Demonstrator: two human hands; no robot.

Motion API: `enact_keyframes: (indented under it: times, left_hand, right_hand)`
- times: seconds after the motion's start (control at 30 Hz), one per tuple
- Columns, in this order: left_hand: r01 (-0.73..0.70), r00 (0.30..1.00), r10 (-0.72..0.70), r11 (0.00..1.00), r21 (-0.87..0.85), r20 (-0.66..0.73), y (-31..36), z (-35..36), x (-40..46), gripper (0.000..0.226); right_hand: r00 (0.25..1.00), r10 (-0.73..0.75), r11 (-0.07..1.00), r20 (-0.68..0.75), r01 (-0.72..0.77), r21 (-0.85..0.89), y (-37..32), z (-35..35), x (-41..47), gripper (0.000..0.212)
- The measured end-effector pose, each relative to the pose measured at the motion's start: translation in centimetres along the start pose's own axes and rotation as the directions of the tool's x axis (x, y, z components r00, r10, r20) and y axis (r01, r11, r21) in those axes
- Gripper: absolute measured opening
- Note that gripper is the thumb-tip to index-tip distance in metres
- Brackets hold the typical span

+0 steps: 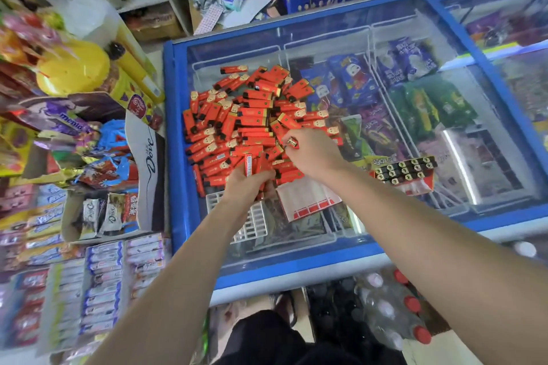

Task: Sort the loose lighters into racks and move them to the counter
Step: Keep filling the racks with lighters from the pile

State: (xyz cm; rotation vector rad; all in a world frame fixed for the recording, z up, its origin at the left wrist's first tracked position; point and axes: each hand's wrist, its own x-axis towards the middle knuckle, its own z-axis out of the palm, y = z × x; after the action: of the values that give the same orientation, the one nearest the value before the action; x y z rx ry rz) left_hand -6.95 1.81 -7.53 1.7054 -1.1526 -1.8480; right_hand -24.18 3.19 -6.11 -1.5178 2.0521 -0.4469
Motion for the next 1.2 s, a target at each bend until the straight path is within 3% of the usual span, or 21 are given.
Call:
enact_keyframes:
  times: [0.13,0.43,0.57,0.7,0.87,1.2]
  left_hand:
    - [0.001,1.0,-0.001,1.0,0.001,0.012,0.0,-2.0,0.2,0.019]
    - [0.088,0.996,-0.088,0.996,0.024,-0.031,-1.3,-5.2,1.9,0.031]
    - [0.113,0.993,-0.112,0.993,0.035,-0.028,-1.6,-5.7,2.8,0.053]
    - [0.175,0.983,-0.177,0.983,-0.045,-0.042,-1.1,-5.5,3.2,0.031]
    - [0.211,0.97,-0.219,0.974,-0.085,-0.103,-1.2,-5.6,3.4,0.026]
    - [0.166,0.981,-0.18,0.973,-0.16,-0.075,-1.5,-6.6,4.1,0.022]
  right_hand:
    - [0.996,-0.077,0.977,0.05,0.085,-0.198,-0.9,1.2,3.0,0.028]
    - [0.975,-0.132,0.902,0.176,0.192,-0.387,-1.3,4.0,6.5,0.035]
    - [0.971,-0.138,0.865,0.194,0.213,-0.454,-1.8,4.6,7.1,0.038]
    - [0.959,-0.14,0.816,0.246,0.253,-0.52,-2.0,5.0,7.4,0.038]
    - [0.945,-0.158,0.734,0.287,0.307,-0.605,-2.6,5.0,7.9,0.028]
    - [0.933,-0.145,0.578,0.33,0.351,-0.737,-4.0,5.4,7.7,0.049]
